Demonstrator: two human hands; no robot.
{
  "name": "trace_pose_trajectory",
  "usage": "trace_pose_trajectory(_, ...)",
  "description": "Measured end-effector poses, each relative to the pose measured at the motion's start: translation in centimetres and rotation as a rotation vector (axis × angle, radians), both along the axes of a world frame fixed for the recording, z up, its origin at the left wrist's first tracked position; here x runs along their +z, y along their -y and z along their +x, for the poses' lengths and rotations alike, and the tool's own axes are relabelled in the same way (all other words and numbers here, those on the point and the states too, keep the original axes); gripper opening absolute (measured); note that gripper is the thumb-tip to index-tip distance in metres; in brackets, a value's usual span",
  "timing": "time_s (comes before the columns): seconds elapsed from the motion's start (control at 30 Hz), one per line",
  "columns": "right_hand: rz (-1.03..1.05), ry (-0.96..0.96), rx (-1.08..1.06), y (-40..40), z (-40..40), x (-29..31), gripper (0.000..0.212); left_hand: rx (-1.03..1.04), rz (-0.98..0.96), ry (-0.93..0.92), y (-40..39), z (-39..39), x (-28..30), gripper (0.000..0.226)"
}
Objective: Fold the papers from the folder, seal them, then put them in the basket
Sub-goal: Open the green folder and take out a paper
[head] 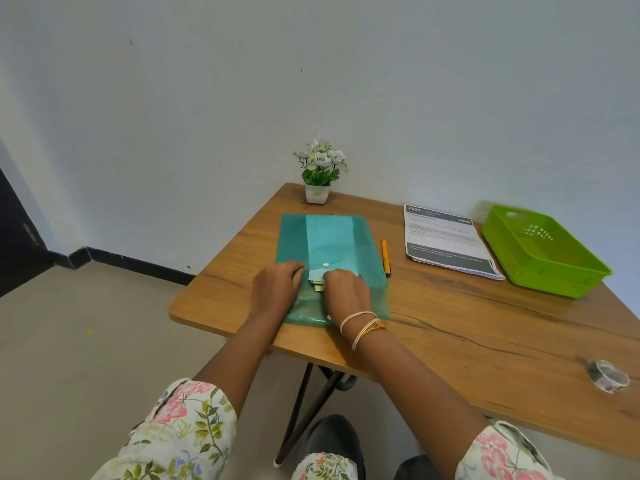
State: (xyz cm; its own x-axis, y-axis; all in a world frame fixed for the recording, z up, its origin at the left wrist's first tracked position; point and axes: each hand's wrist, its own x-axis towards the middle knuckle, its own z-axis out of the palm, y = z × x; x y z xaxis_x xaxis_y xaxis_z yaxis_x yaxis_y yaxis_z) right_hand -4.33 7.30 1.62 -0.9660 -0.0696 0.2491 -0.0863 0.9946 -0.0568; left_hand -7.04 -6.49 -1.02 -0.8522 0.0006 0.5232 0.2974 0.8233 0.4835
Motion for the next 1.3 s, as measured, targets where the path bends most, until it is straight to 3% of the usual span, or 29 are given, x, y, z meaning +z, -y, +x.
trace_pose_trajectory(0.23,-0.066,-0.097,0.010,-1.0,-0.7,-0.7,0.018,0.003,0.025,-0.057,0.0,-0.1,0.0,0.017)
trace_pose_trajectory(0.4,0.023,-0.099,0.081,-1.1,-0.8,-0.7,0.016,0.002,0.032,-0.060,0.2,-0.1,-0.1,0.015)
trace_pose_trajectory(0.73,-0.134,-0.287,0.203,-2.7,1.5,-2.4,0.015,-0.024,-0.041,0.022,-0.1,0.2,0.2,0.019)
trace_pose_trajectory(1.0,-0.228,-0.116,0.196,-2.8,1.7,-1.8,0.032,-0.087,0.007,0.169,0.0,-0.7,0.0,0.031)
trace_pose_trajectory(1.17,-0.345,0.014,0.149,-2.7,0.7,-1.6,0.019,-0.098,0.060,0.216,0.2,-1.1,-0.2,0.034)
trace_pose_trajectory(1.3,-0.326,0.081,0.093,-2.2,0.4,-1.1,0.023,-0.104,0.084,0.228,0.3,-1.2,-0.3,0.034)
